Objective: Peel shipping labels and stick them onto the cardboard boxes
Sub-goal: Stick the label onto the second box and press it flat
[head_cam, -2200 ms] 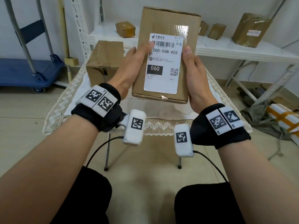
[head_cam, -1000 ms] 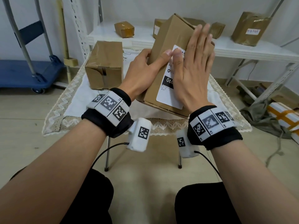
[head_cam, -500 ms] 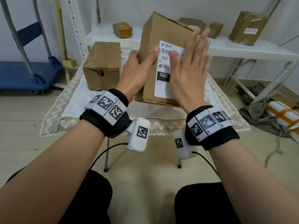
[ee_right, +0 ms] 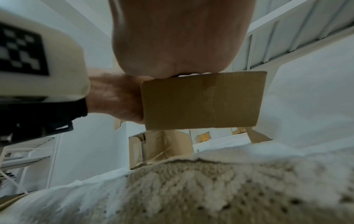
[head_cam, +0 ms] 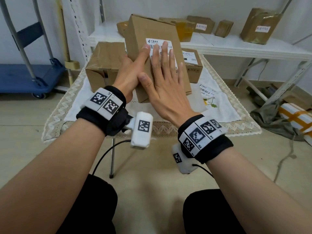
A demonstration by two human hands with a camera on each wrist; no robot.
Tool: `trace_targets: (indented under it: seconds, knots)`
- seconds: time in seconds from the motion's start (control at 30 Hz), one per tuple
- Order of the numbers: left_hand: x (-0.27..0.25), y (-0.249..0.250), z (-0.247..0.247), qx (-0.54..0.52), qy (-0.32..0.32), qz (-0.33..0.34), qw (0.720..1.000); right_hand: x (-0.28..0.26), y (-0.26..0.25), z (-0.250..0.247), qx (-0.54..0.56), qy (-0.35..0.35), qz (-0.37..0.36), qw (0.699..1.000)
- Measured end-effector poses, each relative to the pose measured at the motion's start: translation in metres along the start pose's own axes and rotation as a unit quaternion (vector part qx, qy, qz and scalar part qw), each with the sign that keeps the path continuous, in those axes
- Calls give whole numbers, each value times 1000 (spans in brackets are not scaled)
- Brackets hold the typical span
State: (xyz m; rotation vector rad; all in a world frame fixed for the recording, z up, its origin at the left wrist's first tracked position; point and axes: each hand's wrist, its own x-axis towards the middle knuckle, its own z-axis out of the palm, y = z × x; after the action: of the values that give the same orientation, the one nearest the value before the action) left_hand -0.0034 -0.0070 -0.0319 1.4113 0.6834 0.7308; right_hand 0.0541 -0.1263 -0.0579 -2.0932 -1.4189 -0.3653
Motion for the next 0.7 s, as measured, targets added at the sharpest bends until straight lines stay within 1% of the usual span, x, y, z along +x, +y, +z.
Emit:
trace_targets:
  seconds: [0.13,0.3,0.37,0.6,0.7]
  knots:
    - [-5,5,2,18,13,9,1000,7,10,-11,17,31,22,999]
    - [-4,6,5,2,-4,9,1000,-2,7,-6,-10,-7,21,1000]
    - [-2,6,3,-10,1,8,1000,-1,12,-6,-4,-4,27,1000]
    - [-6,12,-8,-4,4,-7,1000,5,45,-7,-1,2,96,995]
    - [-10,17,-12,0,-3,-14,1000,8,47,-14,7,8,113,994]
